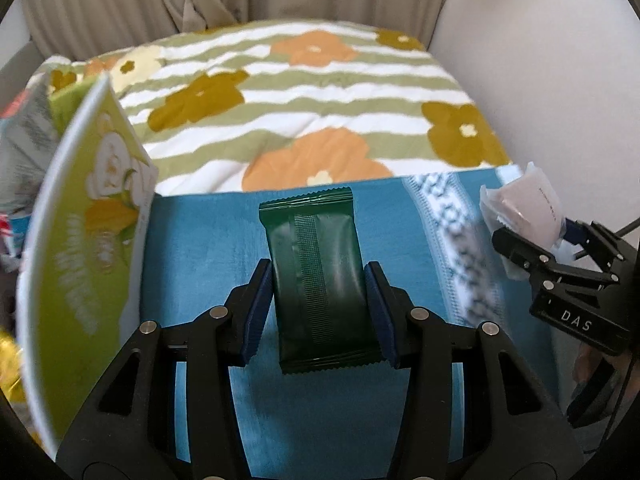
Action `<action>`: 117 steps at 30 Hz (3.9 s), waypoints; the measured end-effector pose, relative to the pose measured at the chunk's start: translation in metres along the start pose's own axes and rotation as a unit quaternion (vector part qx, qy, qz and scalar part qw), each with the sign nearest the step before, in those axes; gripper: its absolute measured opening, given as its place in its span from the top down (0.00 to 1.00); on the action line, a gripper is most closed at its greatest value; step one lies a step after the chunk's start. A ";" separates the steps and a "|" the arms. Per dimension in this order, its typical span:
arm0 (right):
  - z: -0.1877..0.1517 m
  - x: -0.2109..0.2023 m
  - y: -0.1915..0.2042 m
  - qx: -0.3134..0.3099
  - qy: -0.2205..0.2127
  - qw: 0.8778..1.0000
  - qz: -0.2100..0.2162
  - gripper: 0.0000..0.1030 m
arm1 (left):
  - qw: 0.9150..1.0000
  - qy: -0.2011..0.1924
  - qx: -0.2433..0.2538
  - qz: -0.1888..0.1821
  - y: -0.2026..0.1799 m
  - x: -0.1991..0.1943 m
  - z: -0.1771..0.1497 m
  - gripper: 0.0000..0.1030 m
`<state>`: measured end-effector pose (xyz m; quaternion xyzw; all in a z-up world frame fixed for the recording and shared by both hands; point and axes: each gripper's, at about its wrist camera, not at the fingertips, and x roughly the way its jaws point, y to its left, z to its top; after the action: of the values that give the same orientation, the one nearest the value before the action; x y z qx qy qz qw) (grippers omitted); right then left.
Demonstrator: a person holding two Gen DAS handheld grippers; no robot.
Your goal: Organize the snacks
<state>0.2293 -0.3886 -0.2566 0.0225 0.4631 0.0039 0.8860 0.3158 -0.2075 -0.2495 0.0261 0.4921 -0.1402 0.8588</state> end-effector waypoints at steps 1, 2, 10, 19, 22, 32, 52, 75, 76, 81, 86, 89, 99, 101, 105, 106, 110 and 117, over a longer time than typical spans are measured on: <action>0.000 -0.006 0.001 0.001 -0.004 1.000 0.002 0.31 | 1.000 -0.007 0.001 0.000 -0.002 -0.010 -0.001 0.59; 0.001 -0.015 0.003 0.001 -0.007 1.000 0.006 0.31 | 1.000 -0.015 0.001 0.000 -0.003 -0.020 -0.002 0.59; 0.007 -0.089 0.044 -0.043 -0.040 0.996 0.072 0.31 | 0.996 -0.077 -0.029 0.025 0.019 -0.117 -0.011 0.59; 0.026 -0.137 0.127 -0.079 -0.075 0.982 0.154 0.31 | 0.987 -0.116 -0.087 0.076 0.111 -0.193 -0.026 0.59; 0.033 -0.146 0.161 -0.091 -0.082 0.978 0.169 0.31 | 0.984 -0.119 -0.099 0.083 0.150 -0.203 -0.031 0.59; 0.054 -0.121 0.263 -0.056 -0.064 0.980 0.182 0.31 | 0.989 -0.081 -0.100 0.070 0.279 -0.194 -0.039 0.59; 0.059 -0.101 0.319 0.018 -0.023 0.992 0.124 0.29 | 0.997 -0.054 -0.043 0.018 0.330 -0.190 -0.055 0.01; 0.030 -0.132 0.304 0.021 -0.053 0.993 0.106 0.01 | 0.995 -0.082 -0.027 0.057 0.273 -0.226 -0.076 0.01; 0.029 -0.138 0.301 0.020 -0.059 0.992 0.106 0.01 | 0.994 -0.089 -0.025 0.060 0.265 -0.232 -0.078 0.01; 0.016 -0.183 0.273 0.016 -0.101 0.990 0.093 0.01 | 0.990 -0.123 -0.012 0.066 0.225 -0.264 -0.089 0.01; -0.003 -0.228 0.243 0.019 -0.131 0.990 0.057 0.01 | 0.986 -0.155 -0.005 0.060 0.180 -0.298 -0.104 0.01; -0.022 -0.257 0.226 0.019 -0.144 0.989 0.025 0.01 | 0.984 -0.171 -0.004 0.056 0.159 -0.317 -0.117 0.01; -0.079 -0.307 0.190 0.029 -0.164 0.986 -0.033 0.01 | 0.976 -0.210 0.013 0.064 0.112 -0.351 -0.156 0.01; -0.084 -0.312 0.187 0.033 -0.169 0.984 -0.037 0.01 | 0.975 -0.213 0.013 0.065 0.108 -0.354 -0.161 0.01; -0.091 -0.319 0.185 0.032 -0.178 0.982 -0.049 0.01 | 0.972 -0.223 0.015 0.071 0.103 -0.359 -0.167 0.01; -0.092 -0.321 0.185 0.034 -0.180 0.982 -0.049 0.01 | 0.972 -0.225 0.016 0.071 0.102 -0.360 -0.168 0.01; -0.094 -0.323 0.184 0.037 -0.183 0.981 -0.050 0.01 | 0.971 -0.229 0.019 0.072 0.101 -0.363 -0.168 0.01; -0.096 -0.325 0.183 0.039 -0.185 0.981 -0.049 0.01 | 0.970 -0.231 0.020 0.070 0.102 -0.363 -0.165 0.01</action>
<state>-0.0330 -0.2115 -0.0368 0.0347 0.2918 -0.0624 0.9538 0.0315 -0.0010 -0.0342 0.0446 0.2749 -0.0920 0.9560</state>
